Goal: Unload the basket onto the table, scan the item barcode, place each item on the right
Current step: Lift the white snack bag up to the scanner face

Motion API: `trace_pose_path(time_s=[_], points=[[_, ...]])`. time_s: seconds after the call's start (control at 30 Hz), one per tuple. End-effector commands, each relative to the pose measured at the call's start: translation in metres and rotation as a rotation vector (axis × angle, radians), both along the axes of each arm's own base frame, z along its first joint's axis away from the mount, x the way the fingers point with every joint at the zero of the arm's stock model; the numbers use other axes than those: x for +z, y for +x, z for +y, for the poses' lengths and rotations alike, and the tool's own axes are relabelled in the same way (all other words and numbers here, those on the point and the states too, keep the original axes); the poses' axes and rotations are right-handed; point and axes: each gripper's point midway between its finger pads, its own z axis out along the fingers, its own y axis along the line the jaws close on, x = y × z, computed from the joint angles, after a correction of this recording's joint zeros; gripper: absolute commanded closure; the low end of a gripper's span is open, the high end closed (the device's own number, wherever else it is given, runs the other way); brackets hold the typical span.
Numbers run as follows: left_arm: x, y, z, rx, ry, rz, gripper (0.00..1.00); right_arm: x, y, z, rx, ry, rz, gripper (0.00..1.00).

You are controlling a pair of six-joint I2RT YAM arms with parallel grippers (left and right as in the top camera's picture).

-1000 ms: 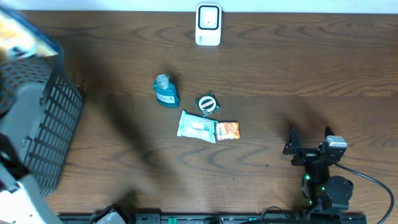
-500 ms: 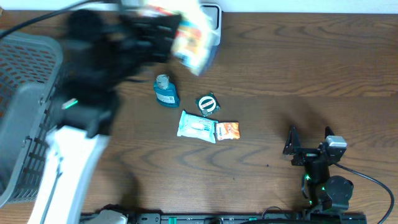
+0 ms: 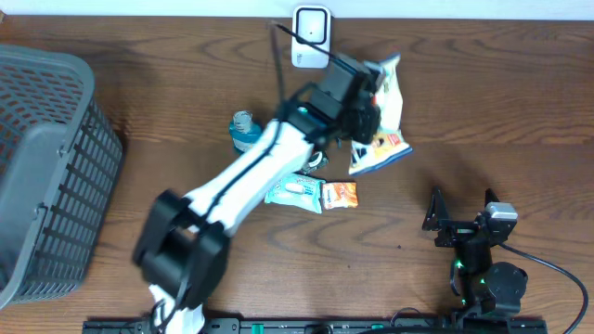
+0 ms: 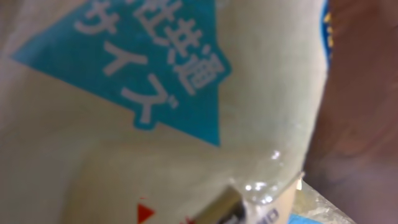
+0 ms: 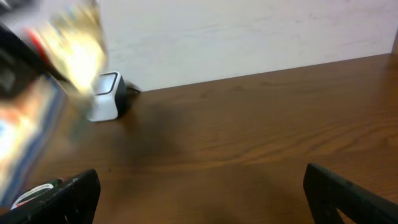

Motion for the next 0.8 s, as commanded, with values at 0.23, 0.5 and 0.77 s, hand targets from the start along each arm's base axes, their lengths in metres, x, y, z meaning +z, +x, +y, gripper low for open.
trace_pose_path(time_s=[0.23,0.5,0.77], points=[[-0.076,-0.013,-0.027,0.003,0.082,0.112,0.92,0.000,0.000,0.001,0.005,-0.012,-0.001,0.01],[-0.104,-0.006,-0.014,0.158,0.120,0.181,0.92,0.000,0.000,0.001,0.005,-0.012,-0.001,0.01],[-0.123,0.001,0.029,0.477,0.219,0.228,0.92,0.000,0.000,0.001,0.005,-0.012,-0.001,0.01]])
